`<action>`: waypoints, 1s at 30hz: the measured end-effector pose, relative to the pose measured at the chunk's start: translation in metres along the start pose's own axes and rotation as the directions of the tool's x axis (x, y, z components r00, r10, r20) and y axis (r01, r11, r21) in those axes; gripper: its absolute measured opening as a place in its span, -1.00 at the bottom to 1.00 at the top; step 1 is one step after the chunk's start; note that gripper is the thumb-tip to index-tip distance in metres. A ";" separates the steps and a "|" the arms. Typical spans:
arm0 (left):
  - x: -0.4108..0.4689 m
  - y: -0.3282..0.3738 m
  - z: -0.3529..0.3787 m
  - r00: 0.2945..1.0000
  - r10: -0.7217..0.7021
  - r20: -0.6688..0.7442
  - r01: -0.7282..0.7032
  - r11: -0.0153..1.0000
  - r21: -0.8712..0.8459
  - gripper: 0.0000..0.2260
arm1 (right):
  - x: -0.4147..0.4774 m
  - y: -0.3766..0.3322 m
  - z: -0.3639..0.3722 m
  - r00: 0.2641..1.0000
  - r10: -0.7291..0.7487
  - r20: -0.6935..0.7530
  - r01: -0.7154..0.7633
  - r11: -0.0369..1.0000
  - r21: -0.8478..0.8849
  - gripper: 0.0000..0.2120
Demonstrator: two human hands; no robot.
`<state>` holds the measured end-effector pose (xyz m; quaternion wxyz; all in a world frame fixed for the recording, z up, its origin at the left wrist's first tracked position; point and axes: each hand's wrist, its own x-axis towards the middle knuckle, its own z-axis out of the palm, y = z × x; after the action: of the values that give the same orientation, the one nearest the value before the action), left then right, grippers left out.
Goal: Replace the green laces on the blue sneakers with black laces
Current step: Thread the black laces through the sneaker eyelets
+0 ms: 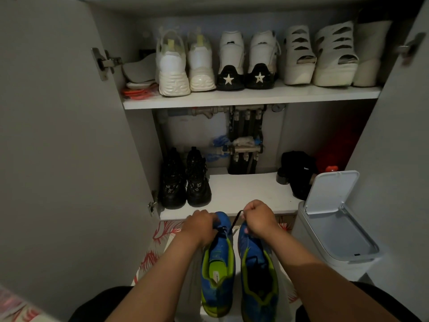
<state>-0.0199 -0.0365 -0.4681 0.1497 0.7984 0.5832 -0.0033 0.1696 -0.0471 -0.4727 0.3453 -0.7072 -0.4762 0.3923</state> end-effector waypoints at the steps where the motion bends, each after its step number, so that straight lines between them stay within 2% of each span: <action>1: 0.001 0.004 0.000 0.999 0.022 -0.040 -0.026 0.996 -0.083 -0.67 | -0.002 -0.004 0.001 1.000 -0.005 0.015 0.004 0.996 0.085 -0.85; 3: 0.002 0.015 0.000 0.996 0.047 -0.078 -0.067 0.958 -0.280 -0.79 | -0.004 -0.014 0.003 0.997 -0.055 0.058 0.042 0.977 0.211 -0.85; 5: 0.003 0.022 -0.001 0.995 0.044 -0.089 -0.075 0.921 -0.382 -0.93 | -0.007 -0.022 0.002 0.990 -0.114 0.088 0.085 0.954 0.286 -0.86; 9: 0.006 0.024 -0.003 0.998 0.015 -0.060 -0.043 0.866 -0.498 -0.71 | -0.010 -0.027 -0.005 0.988 -0.152 0.028 0.130 0.915 0.383 -0.87; 12: 0.007 0.026 -0.010 0.996 0.017 -0.088 -0.065 0.809 -0.585 -0.71 | -0.010 -0.024 -0.005 0.984 -0.178 -0.022 0.176 0.940 0.294 -0.88; 15: 0.009 0.032 -0.023 0.983 -0.012 -0.182 -0.130 0.655 -0.744 -0.75 | -0.009 -0.019 0.000 0.988 -0.125 0.087 0.104 0.973 0.208 -0.88; 19: 0.004 0.044 -0.043 0.967 -0.007 -0.256 -0.224 0.460 -0.859 -0.78 | -0.008 -0.010 0.008 0.942 -0.191 0.276 0.215 0.975 -0.058 -0.86; 20: 0.002 0.046 -0.047 0.962 -0.015 -0.272 -0.239 0.430 -0.871 -0.79 | -0.008 -0.008 0.011 0.933 -0.199 0.300 0.236 0.968 -0.090 -0.89; 22: -0.001 0.047 -0.054 0.955 -0.042 -0.293 -0.255 0.384 -0.887 -0.81 | -0.006 -0.005 0.014 0.934 -0.212 0.287 0.252 0.961 -0.110 -0.80; 24: -0.003 0.042 -0.056 0.953 -0.057 -0.299 -0.257 0.376 -0.890 -0.85 | -0.005 -0.006 0.015 0.949 -0.193 0.249 0.221 0.971 -0.087 -0.76; 26: -0.004 0.034 -0.055 0.961 -0.053 -0.273 -0.224 0.436 -0.872 -0.89 | -0.006 -0.009 0.013 0.959 -0.181 0.218 0.192 0.981 -0.034 -0.75; 30: -0.003 0.014 -0.042 0.989 -0.025 -0.145 -0.101 0.603 -0.791 -0.69 | -0.010 -0.023 0.009 0.969 -0.227 0.099 0.217 0.971 0.104 -0.76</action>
<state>-0.0153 -0.0323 -0.4241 0.4477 0.6585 0.5157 0.3162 0.1499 -0.0485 -0.4544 0.3925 -0.6099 -0.5522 0.4112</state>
